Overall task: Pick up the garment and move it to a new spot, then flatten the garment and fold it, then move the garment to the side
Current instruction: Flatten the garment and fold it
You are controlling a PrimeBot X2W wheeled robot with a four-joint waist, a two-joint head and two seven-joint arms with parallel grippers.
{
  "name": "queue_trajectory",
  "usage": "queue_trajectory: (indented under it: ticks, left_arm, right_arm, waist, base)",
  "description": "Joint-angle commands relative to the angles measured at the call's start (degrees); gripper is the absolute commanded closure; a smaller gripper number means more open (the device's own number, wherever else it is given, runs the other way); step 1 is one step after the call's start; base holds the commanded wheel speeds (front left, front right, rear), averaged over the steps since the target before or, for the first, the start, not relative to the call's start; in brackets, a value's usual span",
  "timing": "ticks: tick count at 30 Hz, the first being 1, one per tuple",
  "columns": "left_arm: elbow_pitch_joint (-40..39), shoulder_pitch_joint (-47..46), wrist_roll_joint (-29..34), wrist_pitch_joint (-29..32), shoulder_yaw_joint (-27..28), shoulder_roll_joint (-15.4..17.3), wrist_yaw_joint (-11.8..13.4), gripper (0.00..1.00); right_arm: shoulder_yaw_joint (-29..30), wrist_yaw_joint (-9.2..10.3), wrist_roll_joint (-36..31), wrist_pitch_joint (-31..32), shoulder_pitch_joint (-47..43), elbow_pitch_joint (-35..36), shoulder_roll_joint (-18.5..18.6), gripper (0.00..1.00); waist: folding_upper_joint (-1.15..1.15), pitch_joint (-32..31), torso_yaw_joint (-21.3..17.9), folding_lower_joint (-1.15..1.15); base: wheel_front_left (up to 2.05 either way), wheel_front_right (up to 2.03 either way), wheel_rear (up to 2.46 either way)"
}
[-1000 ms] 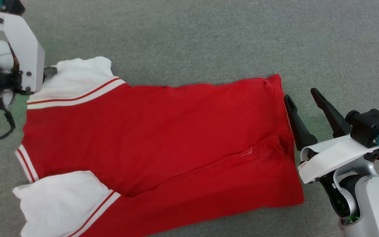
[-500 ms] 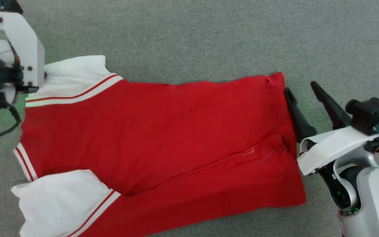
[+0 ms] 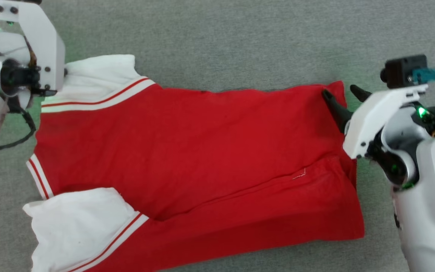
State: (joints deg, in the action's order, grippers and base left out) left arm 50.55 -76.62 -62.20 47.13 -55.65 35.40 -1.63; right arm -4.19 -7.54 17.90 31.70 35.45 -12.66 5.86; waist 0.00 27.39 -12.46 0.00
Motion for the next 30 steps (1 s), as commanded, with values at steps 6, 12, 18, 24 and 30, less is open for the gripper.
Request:
queue_trajectory:
  ticks: [6,12,18,24,30]
  left_arm:
    - [2.0,1.2,0.5,-1.0,-1.1,-2.2,-1.0,1.00]
    - [3.2,0.6,0.5,-2.0,-1.1,-3.5,-1.9,1.00]
    - [3.8,-0.4,0.2,-5.0,-0.3,-4.4,-3.0,1.00]
    - [2.8,-2.0,-0.2,-6.8,0.1,-4.5,-4.3,1.00]
    - [-1.3,-1.4,-0.3,-7.6,-0.1,-3.5,-4.9,1.00]
  right_arm:
    - [0.0,0.10,1.8,8.2,6.1,-9.1,-0.8,0.00]
    - [-1.2,0.06,3.6,16.5,9.1,-15.6,-1.2,1.00]
    - [0.3,0.07,1.7,17.1,11.6,-15.6,-0.1,1.00]
    - [-0.9,0.08,2.5,13.8,10.0,-11.7,3.1,1.00]
    - [-2.4,0.09,4.8,13.1,4.9,-5.8,7.3,1.00]
  waist:
    - [0.00,0.7,1.3,0.00]
    - [0.00,0.6,2.1,0.00]
    - [0.00,-0.7,3.4,0.00]
    - [0.00,-3.6,5.7,0.00]
    - [0.00,-7.1,8.7,0.00]
  base:
    - [0.00,0.00,0.00]
    - [0.00,0.00,0.00]
    - [0.00,0.00,0.00]
    - [0.00,0.00,0.00]
    - [0.00,0.00,0.00]
